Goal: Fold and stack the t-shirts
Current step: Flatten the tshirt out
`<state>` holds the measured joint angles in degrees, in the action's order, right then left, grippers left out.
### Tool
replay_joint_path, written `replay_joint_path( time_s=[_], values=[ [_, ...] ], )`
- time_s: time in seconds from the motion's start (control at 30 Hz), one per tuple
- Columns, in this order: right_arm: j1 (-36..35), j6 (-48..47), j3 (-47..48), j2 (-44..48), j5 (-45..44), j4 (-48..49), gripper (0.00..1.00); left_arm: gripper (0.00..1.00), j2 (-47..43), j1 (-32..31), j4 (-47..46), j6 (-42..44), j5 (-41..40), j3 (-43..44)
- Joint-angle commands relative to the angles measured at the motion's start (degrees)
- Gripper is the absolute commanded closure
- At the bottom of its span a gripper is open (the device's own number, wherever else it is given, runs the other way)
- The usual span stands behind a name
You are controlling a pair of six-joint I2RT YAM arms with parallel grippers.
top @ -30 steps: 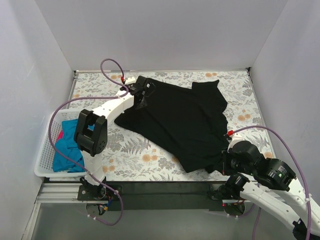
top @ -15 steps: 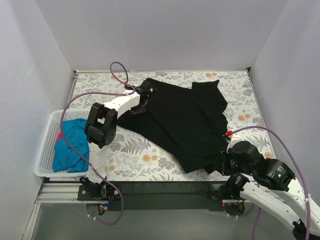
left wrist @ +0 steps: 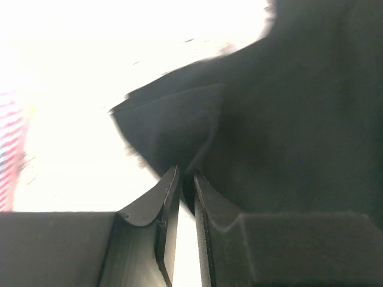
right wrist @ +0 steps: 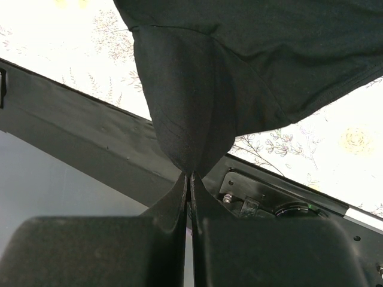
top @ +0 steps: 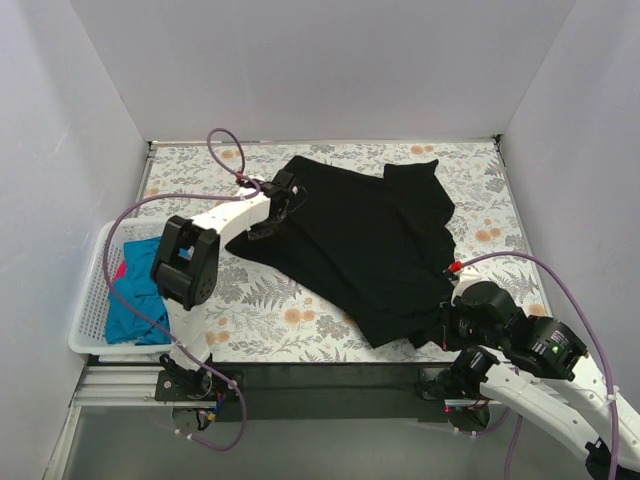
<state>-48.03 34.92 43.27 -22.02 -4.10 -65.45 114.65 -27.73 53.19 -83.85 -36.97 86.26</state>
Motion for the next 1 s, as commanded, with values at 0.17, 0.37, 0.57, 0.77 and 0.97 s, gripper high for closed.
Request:
replay_joint_path(
  time_s=[0.17, 0.37, 0.57, 0.77, 0.97],
  values=[
    [-0.1, -0.9, 1.2, -2.6, 0.1, 1.9, 0.99, 0.84, -33.7, 0.4, 7.3, -9.8, -2.6, -19.3],
    [-0.1, -1.2, 2.2, -5.4, 0.4, 2.2, 0.82, 0.78, -49.9, 0.4, 11.1, -15.1, 4.0, -28.8],
    [-0.1, -2.7, 6.5, -11.2, -1.1, 3.8, 0.41, 0.60, -55.8, 0.4, 9.8, -11.7, 5.9, -28.8],
    [-0.1, -4.2, 6.0, -20.9, -9.9, 12.2, 0.26, 0.26, -49.1, 0.4, -2.2, -0.3, 14.5, -28.1],
    [8.0, -8.0, 3.8, -33.0, -17.3, 25.9, 0.31, 0.24, -40.4, 0.4, -11.7, 3.9, 18.9, -30.2]
  ],
)
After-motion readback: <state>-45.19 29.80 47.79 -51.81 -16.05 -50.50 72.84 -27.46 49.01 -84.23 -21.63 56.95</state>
